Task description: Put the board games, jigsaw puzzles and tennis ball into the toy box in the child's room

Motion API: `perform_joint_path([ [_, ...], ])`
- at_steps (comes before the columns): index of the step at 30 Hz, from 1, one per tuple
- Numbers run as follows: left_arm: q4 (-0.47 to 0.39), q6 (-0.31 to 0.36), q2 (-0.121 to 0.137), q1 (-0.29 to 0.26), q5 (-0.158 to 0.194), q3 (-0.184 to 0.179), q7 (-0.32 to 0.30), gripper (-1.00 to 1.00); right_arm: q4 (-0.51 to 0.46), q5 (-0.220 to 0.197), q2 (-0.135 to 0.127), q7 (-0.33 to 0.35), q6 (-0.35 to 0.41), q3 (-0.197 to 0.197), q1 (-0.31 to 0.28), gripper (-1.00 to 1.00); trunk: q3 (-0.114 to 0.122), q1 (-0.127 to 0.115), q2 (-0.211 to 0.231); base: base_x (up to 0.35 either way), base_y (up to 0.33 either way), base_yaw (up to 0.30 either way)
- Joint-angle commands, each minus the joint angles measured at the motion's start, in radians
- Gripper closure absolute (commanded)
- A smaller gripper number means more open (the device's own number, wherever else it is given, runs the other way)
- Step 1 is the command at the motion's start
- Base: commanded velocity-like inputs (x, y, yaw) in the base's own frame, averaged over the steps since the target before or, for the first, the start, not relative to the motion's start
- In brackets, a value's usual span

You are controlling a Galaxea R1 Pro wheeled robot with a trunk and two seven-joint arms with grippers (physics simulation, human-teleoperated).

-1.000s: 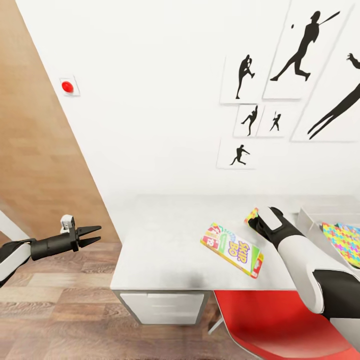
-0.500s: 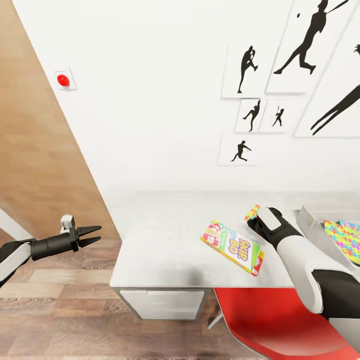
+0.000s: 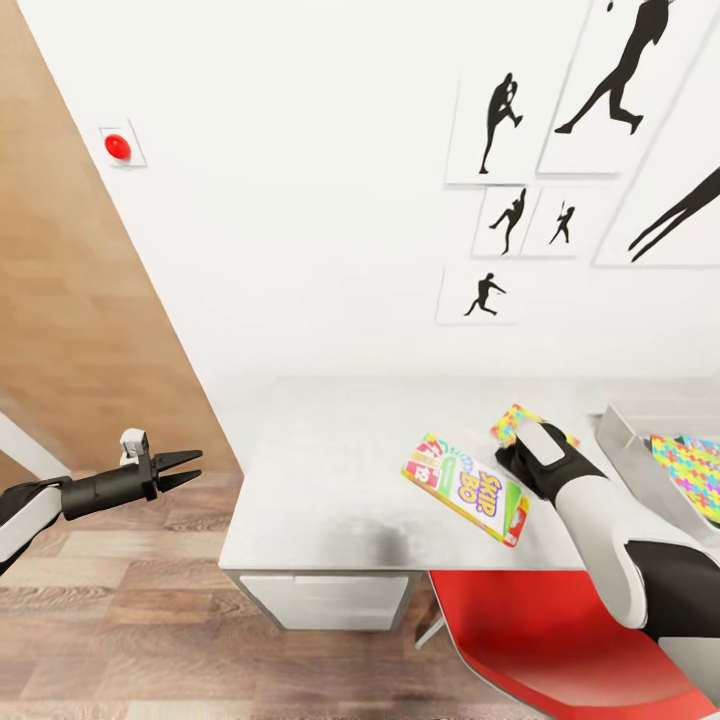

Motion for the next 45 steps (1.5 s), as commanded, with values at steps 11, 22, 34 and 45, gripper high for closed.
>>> perform_joint_path([
  [11,0.001,0.006,0.001,-0.002,0.009,-0.006,-0.001,-1.0,0.016,-0.039,0.0,-0.005,0.012,-0.051,0.005,-1.0,-0.02,0.001,-0.002,0.0,0.0,0.0],
  [22,0.001,0.005,0.001,-0.002,0.009,-0.006,-0.001,-1.0,0.017,-0.041,0.008,-0.005,0.01,-0.052,0.008,-1.0,-0.037,0.001,-0.002,0.0,0.0,0.0],
  [34,0.001,0.005,0.001,-0.002,0.009,-0.006,-0.001,-1.0,0.017,-0.041,0.009,-0.005,0.01,-0.053,0.01,-1.0,-0.04,0.001,-0.002,-0.002,0.002,0.0],
  [45,0.001,0.005,0.001,-0.002,0.009,-0.006,-0.001,-1.0,0.017,-0.041,0.01,-0.005,0.009,-0.053,0.012,-1.0,-0.042,0.001,-0.002,-0.008,0.166,0.0],
])
